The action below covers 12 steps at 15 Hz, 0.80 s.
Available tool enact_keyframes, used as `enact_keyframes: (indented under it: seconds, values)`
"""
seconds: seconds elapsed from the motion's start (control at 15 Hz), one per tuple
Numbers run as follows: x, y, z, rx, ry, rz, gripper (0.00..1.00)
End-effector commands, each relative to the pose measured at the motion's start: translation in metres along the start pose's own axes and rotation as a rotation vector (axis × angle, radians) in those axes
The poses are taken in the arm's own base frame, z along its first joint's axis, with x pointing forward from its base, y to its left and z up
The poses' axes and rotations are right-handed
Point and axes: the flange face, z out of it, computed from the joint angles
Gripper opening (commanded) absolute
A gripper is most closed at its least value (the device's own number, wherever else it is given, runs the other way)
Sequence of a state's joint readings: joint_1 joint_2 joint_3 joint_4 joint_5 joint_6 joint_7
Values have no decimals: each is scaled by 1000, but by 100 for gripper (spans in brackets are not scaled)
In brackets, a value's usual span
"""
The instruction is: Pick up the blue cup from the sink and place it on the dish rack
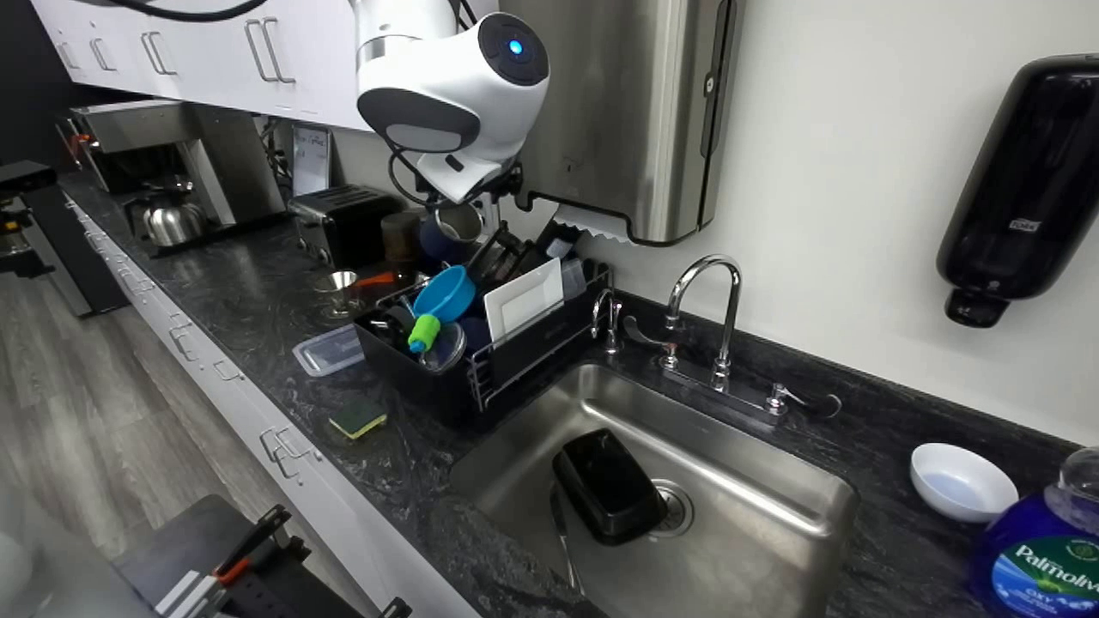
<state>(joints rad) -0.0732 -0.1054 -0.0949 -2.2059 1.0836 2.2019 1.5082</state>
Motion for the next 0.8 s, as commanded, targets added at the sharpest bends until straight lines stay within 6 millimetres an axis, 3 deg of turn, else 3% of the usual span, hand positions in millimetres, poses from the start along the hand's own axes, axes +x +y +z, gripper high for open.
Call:
enact_keyframes:
  seconds: [0.0, 0.73]
  values:
    - [6, 8, -16, -96, -3, -60, 100]
    - [38, 35, -57, -597, -149, -197, 100]
